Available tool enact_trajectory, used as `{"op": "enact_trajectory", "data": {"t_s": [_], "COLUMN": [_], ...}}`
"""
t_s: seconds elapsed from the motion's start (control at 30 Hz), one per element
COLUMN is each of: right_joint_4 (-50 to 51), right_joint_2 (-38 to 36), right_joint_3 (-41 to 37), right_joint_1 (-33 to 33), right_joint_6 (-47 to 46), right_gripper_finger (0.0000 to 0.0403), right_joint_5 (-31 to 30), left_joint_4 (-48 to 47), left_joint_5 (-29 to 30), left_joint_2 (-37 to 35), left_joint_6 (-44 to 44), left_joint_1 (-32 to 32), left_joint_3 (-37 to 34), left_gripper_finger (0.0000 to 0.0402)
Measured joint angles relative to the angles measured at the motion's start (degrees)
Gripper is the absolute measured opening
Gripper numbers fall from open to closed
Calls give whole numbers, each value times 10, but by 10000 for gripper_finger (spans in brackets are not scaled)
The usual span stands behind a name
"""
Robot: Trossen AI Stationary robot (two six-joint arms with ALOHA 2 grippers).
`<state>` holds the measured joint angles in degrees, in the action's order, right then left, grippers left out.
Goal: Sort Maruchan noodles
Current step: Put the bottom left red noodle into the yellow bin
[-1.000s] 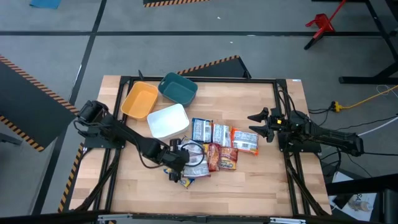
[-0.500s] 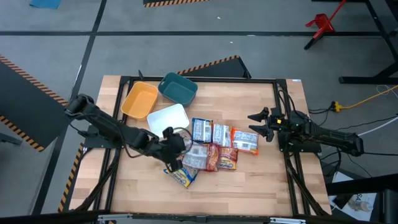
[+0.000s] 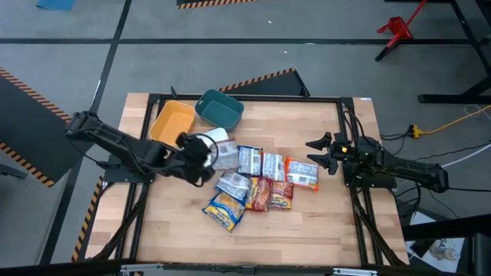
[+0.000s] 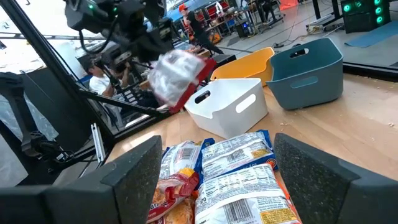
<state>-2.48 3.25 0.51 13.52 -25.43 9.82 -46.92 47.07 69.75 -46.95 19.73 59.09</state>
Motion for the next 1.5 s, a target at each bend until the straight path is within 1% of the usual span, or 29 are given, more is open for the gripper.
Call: {"op": "enact_trajectory", "data": {"t_s": [0.13, 0.2, 0.27, 0.4, 0.57, 0.67, 0.83, 1.0, 1.07, 1.27, 1.37, 1.5], "right_joint_4": [0, 0, 0, 0, 0, 0, 0, 3, 5, 5, 5, 5], "right_joint_2": [0, 0, 0, 0, 0, 0, 0, 0, 0, 0, 0, 0], "right_joint_3": [0, 0, 0, 0, 0, 0, 0, 0, 0, 0, 0, 0], "right_joint_1": [0, 0, 0, 0, 0, 0, 0, 0, 0, 0, 0, 0], "right_joint_6": [0, 0, 0, 0, 0, 0, 1, 2, 2, 2, 2, 2], "right_gripper_finger": [296, 296, 296, 296, 296, 296, 296, 296, 296, 296, 296, 296], "right_joint_5": [0, 0, 0, 0, 0, -4, -5, -24, -33, -34, -34, -34], "left_joint_4": [-88, -115, -130, -124, -105, -90, -100, -137, -151, -176, -170, -156], "left_joint_5": [23, 30, 29, 24, -26, -19, 12, 36, 44, 50, 50, 34], "left_joint_2": [-14, -14, -14, -16, -57, -104, -179, -220, -229, -239, -238, -238], "left_joint_6": [-58, -83, -89, -98, -110, -112, -112, -112, -113, -113, -112, -110], "left_joint_1": [-7, -15, -25, -45, -69, -85, -115, -174, -201, -292, -332, -371], "left_joint_3": [0, 0, 0, -25, -84, -97, -104, -104, -104, -106, -127, -167], "left_gripper_finger": [0, 0, 0, 0, 0, 0, 0, 0, 0, 0, 0, 0]}}
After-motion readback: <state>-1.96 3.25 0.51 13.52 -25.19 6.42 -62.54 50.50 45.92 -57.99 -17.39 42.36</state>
